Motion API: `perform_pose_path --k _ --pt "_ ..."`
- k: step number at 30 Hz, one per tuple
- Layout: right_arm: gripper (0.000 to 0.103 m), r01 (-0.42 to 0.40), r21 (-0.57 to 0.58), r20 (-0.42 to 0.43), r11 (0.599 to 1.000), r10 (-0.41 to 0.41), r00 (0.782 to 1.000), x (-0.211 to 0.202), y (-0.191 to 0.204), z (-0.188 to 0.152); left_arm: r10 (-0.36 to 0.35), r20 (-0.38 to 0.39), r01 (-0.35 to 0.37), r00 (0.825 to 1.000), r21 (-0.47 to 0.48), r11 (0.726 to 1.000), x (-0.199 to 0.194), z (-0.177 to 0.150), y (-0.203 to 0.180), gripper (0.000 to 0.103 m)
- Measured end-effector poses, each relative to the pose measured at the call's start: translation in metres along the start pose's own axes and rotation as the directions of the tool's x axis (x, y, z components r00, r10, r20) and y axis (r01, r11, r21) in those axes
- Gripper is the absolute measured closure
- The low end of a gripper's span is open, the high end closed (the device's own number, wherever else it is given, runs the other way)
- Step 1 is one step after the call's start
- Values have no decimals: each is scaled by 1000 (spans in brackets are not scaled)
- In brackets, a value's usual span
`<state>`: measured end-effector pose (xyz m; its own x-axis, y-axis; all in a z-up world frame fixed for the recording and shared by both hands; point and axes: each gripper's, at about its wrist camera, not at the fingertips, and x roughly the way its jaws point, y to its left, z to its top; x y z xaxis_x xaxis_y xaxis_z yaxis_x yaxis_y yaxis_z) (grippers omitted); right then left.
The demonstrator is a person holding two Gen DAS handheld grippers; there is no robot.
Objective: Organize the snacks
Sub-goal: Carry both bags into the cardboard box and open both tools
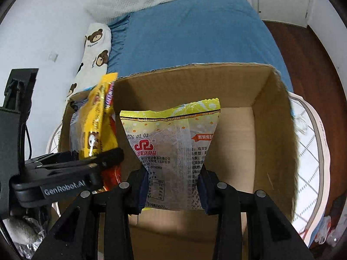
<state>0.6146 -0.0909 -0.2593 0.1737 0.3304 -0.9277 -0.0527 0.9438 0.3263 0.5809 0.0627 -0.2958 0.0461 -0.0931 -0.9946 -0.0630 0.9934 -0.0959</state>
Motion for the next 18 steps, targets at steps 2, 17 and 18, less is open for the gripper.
perform_pose_path --k 2,17,18 --pt "50 8 5 -13 1000 -8 1000 7 -2 5 17 2 -17 1000 2 1000 6 3 5 18" --pt "34 81 -13 7 997 -81 997 -11 -3 -6 33 85 -35 996 18 999 -32 -23 0 17" --pt "34 86 -15 13 996 -86 996 -15 -1 -11 39 100 -40 994 18 999 -37 -28 1 17"
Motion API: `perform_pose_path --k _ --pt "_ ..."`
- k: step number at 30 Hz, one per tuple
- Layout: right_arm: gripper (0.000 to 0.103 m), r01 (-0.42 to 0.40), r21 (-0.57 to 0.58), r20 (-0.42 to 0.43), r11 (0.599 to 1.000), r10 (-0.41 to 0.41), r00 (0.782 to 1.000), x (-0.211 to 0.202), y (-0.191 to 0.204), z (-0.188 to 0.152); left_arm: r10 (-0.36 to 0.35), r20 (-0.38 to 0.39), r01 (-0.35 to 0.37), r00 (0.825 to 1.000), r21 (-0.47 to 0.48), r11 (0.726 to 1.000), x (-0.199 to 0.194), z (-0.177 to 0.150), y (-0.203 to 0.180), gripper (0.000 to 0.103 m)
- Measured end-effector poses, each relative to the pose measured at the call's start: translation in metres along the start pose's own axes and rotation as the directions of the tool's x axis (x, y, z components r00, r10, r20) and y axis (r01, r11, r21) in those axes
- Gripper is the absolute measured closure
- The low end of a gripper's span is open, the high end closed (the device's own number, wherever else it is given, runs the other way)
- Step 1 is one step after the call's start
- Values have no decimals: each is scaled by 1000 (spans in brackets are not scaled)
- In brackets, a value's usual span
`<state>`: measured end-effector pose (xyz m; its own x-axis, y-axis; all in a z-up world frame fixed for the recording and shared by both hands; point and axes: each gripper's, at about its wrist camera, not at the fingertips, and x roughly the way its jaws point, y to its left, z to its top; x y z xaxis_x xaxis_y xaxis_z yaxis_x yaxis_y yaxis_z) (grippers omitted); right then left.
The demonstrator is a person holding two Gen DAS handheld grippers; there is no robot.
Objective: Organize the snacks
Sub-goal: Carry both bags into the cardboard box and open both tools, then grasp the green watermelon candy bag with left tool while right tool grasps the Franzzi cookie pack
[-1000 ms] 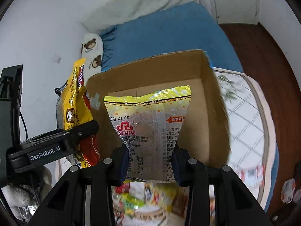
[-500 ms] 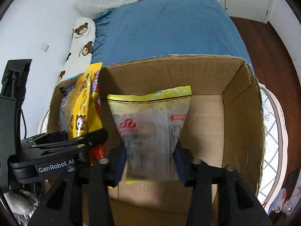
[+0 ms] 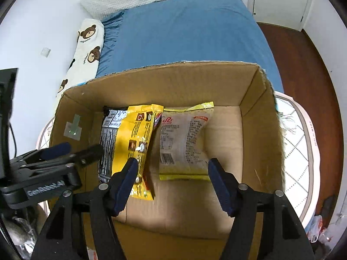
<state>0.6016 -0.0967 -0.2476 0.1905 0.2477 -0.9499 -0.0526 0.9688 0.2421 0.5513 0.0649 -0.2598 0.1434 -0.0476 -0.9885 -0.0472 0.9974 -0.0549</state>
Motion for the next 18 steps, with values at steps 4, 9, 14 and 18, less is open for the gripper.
perform_pose_path --k 4,9,14,18 --pt "34 22 -19 28 1000 -21 999 -21 3 -21 7 61 -6 998 -8 1000 -24 -23 9 17" --pt "34 32 -29 66 999 -30 997 -47 10 -45 21 115 -22 993 5 1000 -51 -54 7 17" --pt "34 23 -29 113 999 -20 993 -74 13 -68 18 161 -20 987 11 1000 -76 -83 7 17" --pt "34 -1 -24 140 1000 4 990 -96 18 -92 16 195 -18 981 12 1000 -98 -108 10 17"
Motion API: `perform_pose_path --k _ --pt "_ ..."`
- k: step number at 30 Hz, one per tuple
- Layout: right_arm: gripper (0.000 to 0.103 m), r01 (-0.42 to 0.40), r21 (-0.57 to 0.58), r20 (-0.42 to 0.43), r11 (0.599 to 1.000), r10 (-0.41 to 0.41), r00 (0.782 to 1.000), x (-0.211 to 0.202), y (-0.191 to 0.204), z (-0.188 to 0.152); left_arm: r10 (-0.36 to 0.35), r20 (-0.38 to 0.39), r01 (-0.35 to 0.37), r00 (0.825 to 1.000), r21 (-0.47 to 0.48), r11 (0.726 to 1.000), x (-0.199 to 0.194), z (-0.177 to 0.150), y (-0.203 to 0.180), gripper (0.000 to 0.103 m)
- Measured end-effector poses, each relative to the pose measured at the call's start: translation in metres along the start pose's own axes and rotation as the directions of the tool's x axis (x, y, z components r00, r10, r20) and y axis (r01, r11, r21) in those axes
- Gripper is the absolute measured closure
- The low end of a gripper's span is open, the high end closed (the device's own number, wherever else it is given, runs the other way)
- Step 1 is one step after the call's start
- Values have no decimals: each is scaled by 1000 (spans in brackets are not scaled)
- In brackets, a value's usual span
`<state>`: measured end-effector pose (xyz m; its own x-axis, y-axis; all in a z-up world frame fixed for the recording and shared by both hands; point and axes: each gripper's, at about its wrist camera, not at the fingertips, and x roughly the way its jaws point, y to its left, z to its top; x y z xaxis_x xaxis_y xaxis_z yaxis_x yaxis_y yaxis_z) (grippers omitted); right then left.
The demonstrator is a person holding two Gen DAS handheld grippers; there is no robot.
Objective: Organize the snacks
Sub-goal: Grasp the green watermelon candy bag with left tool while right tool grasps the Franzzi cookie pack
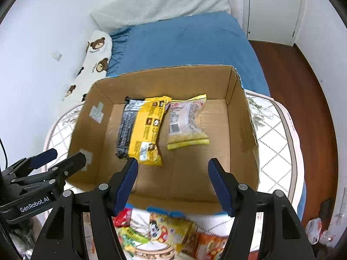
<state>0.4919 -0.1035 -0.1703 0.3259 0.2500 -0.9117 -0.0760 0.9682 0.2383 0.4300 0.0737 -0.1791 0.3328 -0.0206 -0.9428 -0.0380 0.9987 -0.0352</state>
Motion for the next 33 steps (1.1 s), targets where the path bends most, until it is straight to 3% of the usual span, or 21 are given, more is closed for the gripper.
perform_pose_path --k 4,8,11,14,17,23,25,27,28,29,33 --pt "31 -20 9 11 1000 20 1000 -21 3 -34 18 17 -18 1000 5 1000 -17 -36 -1 17" --pt "29 -57 58 -39 997 59 997 -24 -3 -88 84 -3 -84 996 56 995 -12 -85 -8 17" --pt "29 -77 125 -97 989 89 991 -12 -15 -132 130 -80 -116 988 152 981 16 -131 -16 17" --pt "29 -107 224 -163 969 146 976 10 -30 -170 143 -179 -101 973 225 969 52 -164 -25 17" --pt "29 -106 302 -213 947 176 961 31 -41 -200 186 -245 -103 952 314 944 88 -180 -37 17" --pt "29 -61 339 -288 939 165 943 62 -49 -238 250 -284 -120 926 405 906 133 -193 -51 17" --pt "29 -55 345 -312 937 170 935 71 -49 -247 245 -271 -122 931 402 908 132 -193 -53 19" --pt "29 -47 347 -333 937 170 927 81 -47 -255 213 -281 -101 936 365 926 129 -195 -52 31" --pt "29 -40 339 -335 940 160 929 82 -45 -256 167 -312 -63 935 320 945 128 -197 -49 47" --pt "29 -24 326 -338 945 140 930 84 -43 -257 144 -341 -48 929 274 961 129 -200 -45 49" --pt "29 24 283 -357 959 82 931 87 -31 -259 119 -348 -68 930 158 985 129 -212 -29 51"
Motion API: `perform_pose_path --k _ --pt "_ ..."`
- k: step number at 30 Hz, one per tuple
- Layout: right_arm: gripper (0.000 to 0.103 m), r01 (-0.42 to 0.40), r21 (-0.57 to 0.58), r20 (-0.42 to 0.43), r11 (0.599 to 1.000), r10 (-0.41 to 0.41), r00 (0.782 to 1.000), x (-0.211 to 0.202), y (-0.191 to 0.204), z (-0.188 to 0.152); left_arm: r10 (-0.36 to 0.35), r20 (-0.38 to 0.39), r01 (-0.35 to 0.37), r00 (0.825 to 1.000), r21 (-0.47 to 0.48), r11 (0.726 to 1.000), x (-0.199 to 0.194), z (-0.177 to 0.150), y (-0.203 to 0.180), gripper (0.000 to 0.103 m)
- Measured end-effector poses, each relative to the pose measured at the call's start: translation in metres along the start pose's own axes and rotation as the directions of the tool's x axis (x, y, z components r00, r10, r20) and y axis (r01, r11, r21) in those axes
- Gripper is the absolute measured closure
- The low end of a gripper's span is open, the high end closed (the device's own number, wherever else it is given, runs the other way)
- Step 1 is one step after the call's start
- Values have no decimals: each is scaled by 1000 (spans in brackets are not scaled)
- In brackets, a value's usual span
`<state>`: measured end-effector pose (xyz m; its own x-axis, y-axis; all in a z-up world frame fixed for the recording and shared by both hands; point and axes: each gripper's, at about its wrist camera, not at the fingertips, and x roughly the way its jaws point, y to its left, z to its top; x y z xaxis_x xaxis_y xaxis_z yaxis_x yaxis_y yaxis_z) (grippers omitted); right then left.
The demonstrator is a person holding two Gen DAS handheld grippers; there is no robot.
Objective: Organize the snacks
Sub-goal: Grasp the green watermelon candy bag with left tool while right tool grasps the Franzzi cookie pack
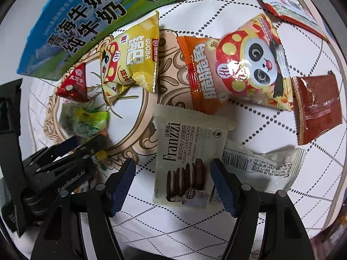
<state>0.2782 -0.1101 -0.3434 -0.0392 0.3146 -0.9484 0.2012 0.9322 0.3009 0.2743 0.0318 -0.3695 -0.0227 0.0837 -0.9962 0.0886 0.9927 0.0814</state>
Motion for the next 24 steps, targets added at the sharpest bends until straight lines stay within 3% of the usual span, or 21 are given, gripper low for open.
perform_pose_path --k 3,6,8,12,17,21,24 --pt "29 35 -15 -3 999 -35 999 7 0 -8 -50 -18 48 999 -90 995 4 -11 15 52" --pt "30 16 12 -46 1000 -16 999 24 -2 -14 -104 -37 98 994 -144 985 9 -22 23 52" --pt "31 4 14 -53 1000 -3 999 33 1 -15 -119 -36 113 992 -137 984 10 -24 24 52" --pt "40 76 -88 -18 993 -78 997 42 25 -16 -136 -62 131 989 -83 988 22 -21 32 50" --pt "41 129 -304 15 944 -131 991 42 66 -24 -73 -63 73 995 10 997 18 -6 18 48" --pt "40 106 -265 14 958 -106 994 45 69 -27 -45 -58 46 997 25 999 22 1 7 46" --pt "40 70 -201 -4 977 -73 997 46 60 -22 -68 -41 67 997 -22 998 24 8 5 46"
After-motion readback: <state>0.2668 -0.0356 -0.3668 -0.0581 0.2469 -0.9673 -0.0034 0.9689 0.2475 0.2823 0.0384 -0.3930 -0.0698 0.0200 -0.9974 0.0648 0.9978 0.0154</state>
